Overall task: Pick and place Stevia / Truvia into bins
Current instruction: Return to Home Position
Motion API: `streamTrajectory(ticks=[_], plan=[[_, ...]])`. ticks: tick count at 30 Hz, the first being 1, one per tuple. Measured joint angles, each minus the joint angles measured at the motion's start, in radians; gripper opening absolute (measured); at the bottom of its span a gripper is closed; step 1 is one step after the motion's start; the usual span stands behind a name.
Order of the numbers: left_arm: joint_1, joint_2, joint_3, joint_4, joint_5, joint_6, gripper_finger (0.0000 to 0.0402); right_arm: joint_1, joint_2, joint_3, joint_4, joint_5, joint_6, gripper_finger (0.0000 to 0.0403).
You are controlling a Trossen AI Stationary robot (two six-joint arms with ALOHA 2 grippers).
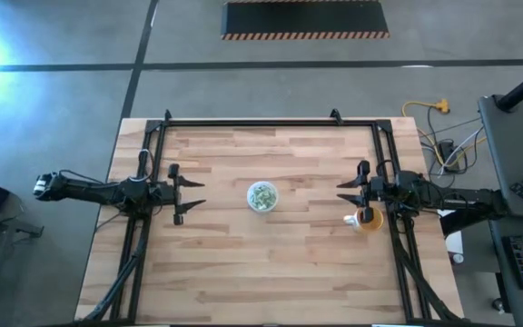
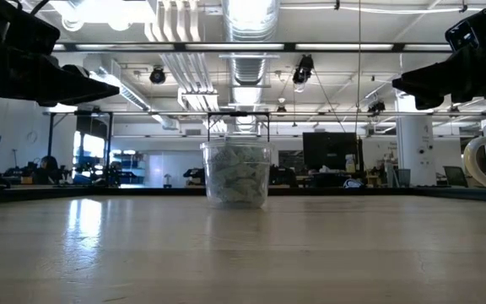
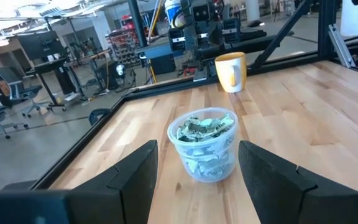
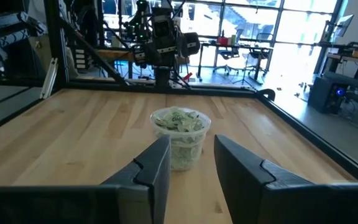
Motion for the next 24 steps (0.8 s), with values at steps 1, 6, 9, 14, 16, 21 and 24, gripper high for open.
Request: streamTrajectory(ticks=[1,6,9,14,16,21,24], plan=[[0.000,0.002,0.000,0.000,0.000,0.000,0.0208,0.000,0.000,0.000,0.000,0.000,0.001,0.0113],[0.001,0.012,0.000,-0.001,0.000,0.000,0.0208,0.000,0.000,0.000,0.000,0.000,0.001,0.0109],[0.001,0.016,0.000,-0.001,-0.001,0.000,0.0208,0.000,0.000,0.000,0.000,0.000,-0.001,0.0111],[0.000,0.021,0.000,0.000,-0.001,0.000,0.0208,0.000,0.000,0.000,0.000,0.000,-0.001,0.0114],[0.000,0.022,0.000,0.000,-0.001,0.000,0.0208,0.000,0.000,0.000,0.000,0.000,0.001,0.0113],[0.000,0.022,0.000,0.000,-0.002,0.000,0.0208,0.000,0.000,0.000,0.000,0.000,-0.002,0.0107],[0.000,0.021,0.000,0.000,-0.003,0.000,0.0208,0.000,0.000,0.000,0.000,0.000,-0.001,0.0104]])
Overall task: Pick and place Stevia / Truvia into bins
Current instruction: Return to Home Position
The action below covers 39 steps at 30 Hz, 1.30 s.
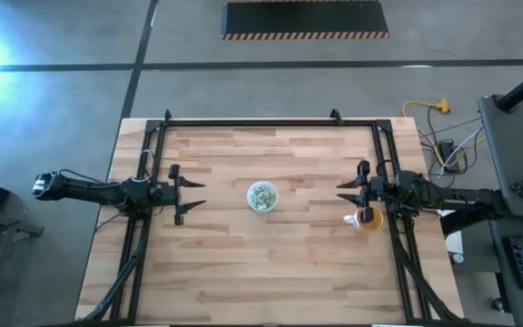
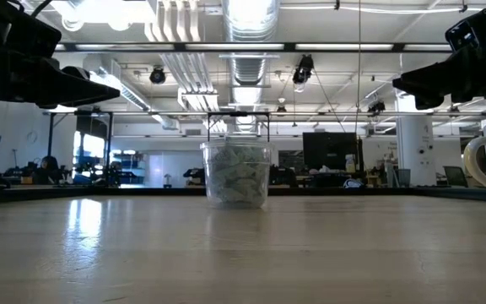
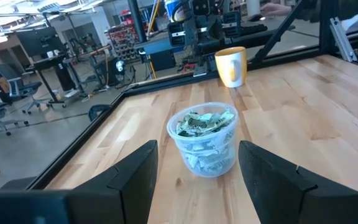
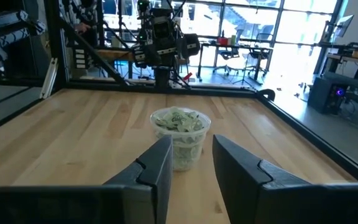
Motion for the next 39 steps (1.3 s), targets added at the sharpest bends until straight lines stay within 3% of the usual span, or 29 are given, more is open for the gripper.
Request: streamTrajectory(ticks=[39], plan=[[0.000,0.006,0.000,0.000,0.003,0.000,0.0208,0.000,0.000,0.000,0.000,0.000,0.000,0.0094]])
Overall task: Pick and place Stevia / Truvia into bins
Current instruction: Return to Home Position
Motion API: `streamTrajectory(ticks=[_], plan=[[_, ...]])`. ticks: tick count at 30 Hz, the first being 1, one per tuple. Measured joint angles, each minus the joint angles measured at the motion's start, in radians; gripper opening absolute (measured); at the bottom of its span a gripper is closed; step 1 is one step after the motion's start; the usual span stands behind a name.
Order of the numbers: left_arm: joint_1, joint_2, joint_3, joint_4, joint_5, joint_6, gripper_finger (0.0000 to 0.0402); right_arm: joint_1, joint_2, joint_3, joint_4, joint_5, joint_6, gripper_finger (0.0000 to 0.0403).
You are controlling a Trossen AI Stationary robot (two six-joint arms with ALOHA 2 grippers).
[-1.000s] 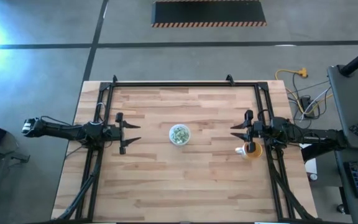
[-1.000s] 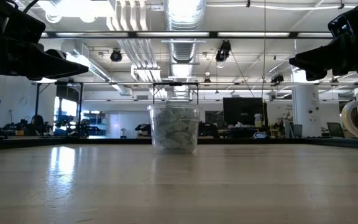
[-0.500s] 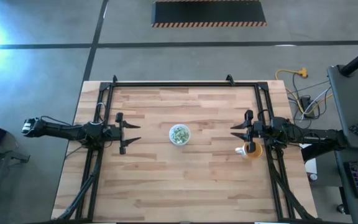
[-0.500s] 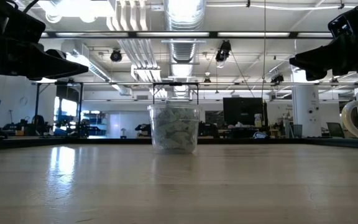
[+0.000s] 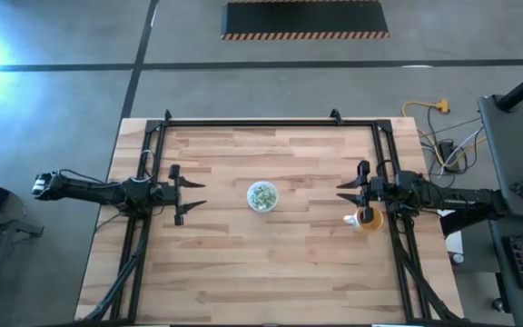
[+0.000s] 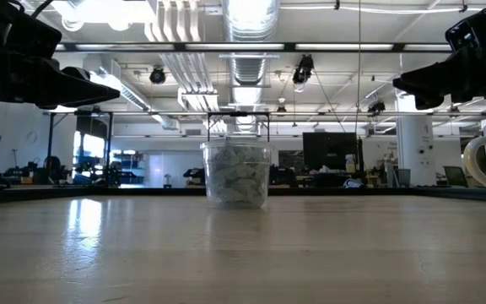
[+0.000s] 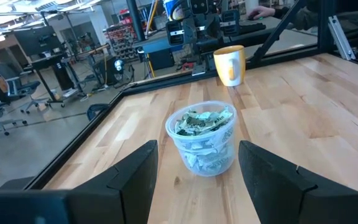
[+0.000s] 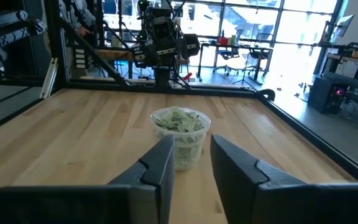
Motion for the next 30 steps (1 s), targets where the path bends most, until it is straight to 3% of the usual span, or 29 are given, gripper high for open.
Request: streamTrajectory(ticks=[30], plan=[[0.000,0.000,0.000,0.000,-0.006,0.000,0.0208,0.000,0.000,0.000,0.000,0.000,0.000,0.0083]])
